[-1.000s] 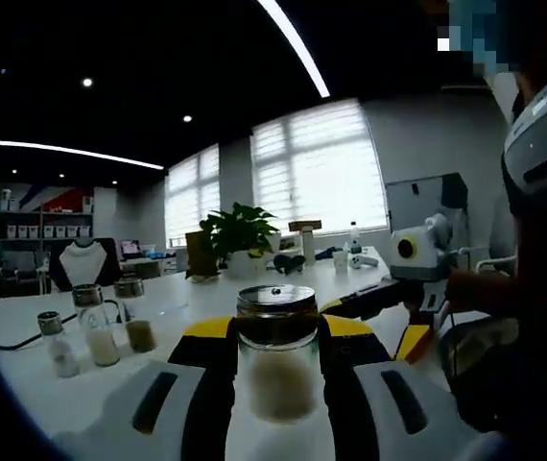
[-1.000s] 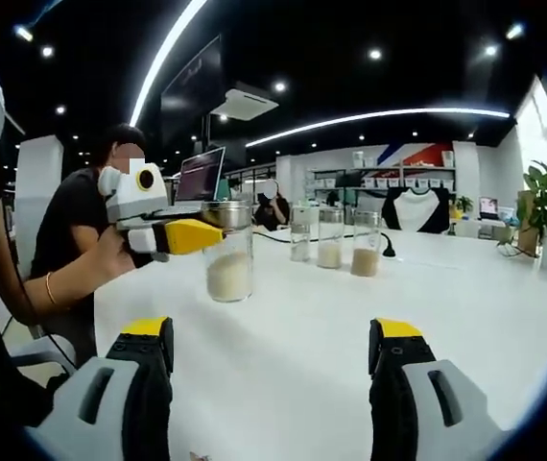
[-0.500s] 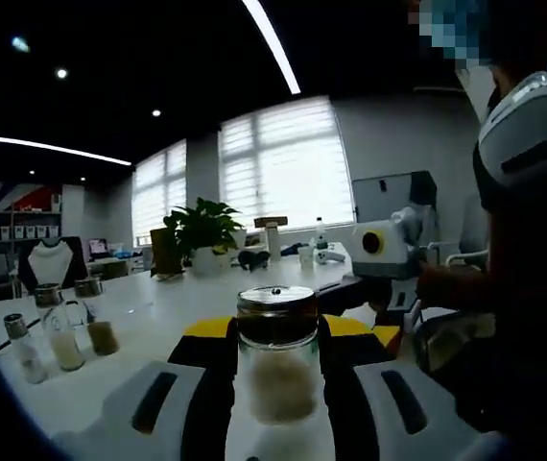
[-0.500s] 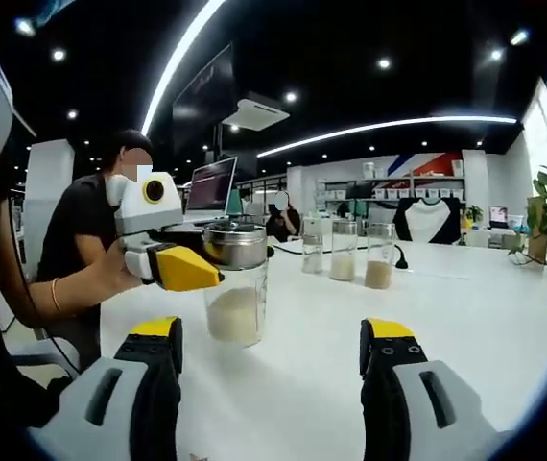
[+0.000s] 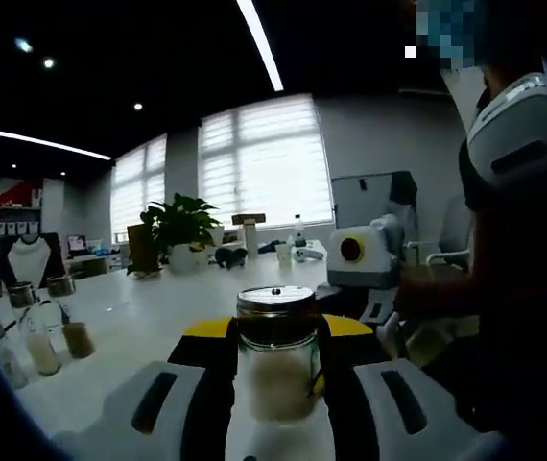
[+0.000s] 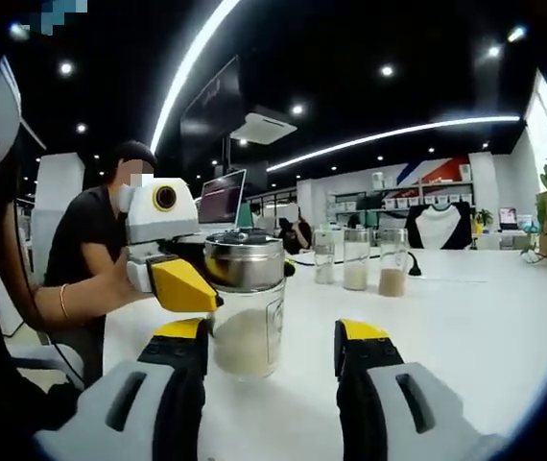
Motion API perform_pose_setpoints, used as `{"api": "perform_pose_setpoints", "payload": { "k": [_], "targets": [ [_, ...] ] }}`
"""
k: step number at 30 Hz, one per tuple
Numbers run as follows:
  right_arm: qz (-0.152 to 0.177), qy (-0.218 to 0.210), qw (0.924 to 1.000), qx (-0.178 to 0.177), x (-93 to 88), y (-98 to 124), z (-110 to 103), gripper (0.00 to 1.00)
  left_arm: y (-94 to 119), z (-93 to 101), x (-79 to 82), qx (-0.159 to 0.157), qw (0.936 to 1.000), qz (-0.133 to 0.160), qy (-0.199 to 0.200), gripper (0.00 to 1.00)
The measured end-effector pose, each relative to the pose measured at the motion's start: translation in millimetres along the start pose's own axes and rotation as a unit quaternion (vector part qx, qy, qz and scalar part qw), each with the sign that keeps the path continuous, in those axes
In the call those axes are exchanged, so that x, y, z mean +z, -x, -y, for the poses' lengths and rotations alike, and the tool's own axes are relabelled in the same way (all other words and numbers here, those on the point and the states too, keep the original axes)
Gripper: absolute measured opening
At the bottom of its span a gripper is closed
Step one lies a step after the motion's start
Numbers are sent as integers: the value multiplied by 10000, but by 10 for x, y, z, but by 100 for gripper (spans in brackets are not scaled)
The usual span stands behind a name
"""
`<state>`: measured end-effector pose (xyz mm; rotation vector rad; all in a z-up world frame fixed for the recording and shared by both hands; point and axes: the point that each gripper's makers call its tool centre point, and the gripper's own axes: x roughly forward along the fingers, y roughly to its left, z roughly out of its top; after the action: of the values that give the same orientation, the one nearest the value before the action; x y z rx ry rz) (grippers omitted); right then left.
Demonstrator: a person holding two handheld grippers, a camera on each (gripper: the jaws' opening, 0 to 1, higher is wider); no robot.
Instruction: Rotate the seasoning bottle until the label or dispensing opening points toward the visible target arrow and the bottle remains upright within the marked orientation range
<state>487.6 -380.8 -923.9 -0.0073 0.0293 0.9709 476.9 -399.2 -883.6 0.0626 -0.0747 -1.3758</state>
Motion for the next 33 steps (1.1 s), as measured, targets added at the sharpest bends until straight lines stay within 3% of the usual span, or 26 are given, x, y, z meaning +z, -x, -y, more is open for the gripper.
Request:
{"api": "perform_pose_setpoints", "payload": {
  "k": [9, 19, 25, 30, 33],
  "targets": [
    [154, 51, 9995, 282, 58, -15, -125, 43, 21, 56, 59, -435, 9988, 171, 133, 35],
    [282, 98, 9982, 515, 77, -45, -235, 31, -14, 116, 101, -516, 9986, 138, -47, 35],
    [240, 581, 9973, 373, 93, -38, -213, 30, 3, 115, 107, -573, 9982, 157, 15, 35],
    [205, 528, 9979, 314, 64, -60, -223, 30, 17, 111, 80, -565, 9984, 86, 23, 35],
    [66, 683, 9976, 86, 10, -78, -178, 30, 9, 87, 35, -422, 9991, -64, -26, 35]
  ]
}}
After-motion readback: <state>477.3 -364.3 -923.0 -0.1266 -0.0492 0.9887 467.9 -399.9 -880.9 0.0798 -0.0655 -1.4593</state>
